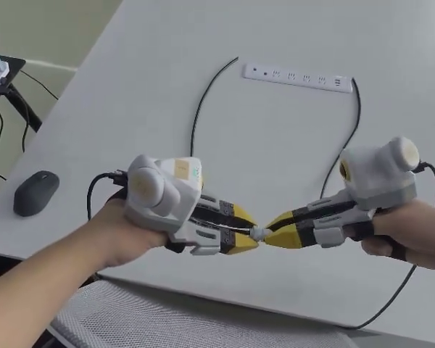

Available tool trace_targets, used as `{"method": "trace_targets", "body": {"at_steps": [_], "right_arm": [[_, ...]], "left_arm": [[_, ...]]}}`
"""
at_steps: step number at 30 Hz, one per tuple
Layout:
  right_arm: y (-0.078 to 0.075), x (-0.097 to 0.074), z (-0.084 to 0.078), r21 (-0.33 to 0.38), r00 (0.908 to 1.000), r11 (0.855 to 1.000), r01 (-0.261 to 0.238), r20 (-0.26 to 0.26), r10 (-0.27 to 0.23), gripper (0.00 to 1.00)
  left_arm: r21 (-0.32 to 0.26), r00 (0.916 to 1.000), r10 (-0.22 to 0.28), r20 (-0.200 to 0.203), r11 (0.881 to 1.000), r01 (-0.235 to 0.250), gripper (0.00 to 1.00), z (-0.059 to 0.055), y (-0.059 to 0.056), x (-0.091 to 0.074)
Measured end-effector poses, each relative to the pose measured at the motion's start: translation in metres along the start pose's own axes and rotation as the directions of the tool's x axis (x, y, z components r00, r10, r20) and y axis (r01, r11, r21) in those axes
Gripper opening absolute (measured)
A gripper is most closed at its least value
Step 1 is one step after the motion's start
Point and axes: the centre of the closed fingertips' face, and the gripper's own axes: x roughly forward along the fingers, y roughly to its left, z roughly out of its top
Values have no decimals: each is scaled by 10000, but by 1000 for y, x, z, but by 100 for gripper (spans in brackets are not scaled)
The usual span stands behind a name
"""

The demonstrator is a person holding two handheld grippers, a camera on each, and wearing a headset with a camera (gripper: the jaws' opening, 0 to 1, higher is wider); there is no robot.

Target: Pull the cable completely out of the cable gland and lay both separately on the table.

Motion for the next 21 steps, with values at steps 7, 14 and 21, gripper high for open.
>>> {"method": "trace_targets", "body": {"at_steps": [7, 14, 21], "right_arm": [[0, -1, -2, -2140, 9929, 9708, 1083, -252, -1163, 7], [-5, -1, -5, -4032, 9709, 8892, 2161, -73, -2393, 7], [-5, 0, -7, -4961, 9563, 8294, 2567, 61, -2923, 7]], "left_arm": [[-321, 10000, -71, 28, 9995, 72, 15, 1, -2, 1], [-928, 9998, -173, -12, 9955, 172, 15, 0, 1, 3], [-1153, 9998, -208, 26, 9931, 210, 15, 0, -1, 3]]}}
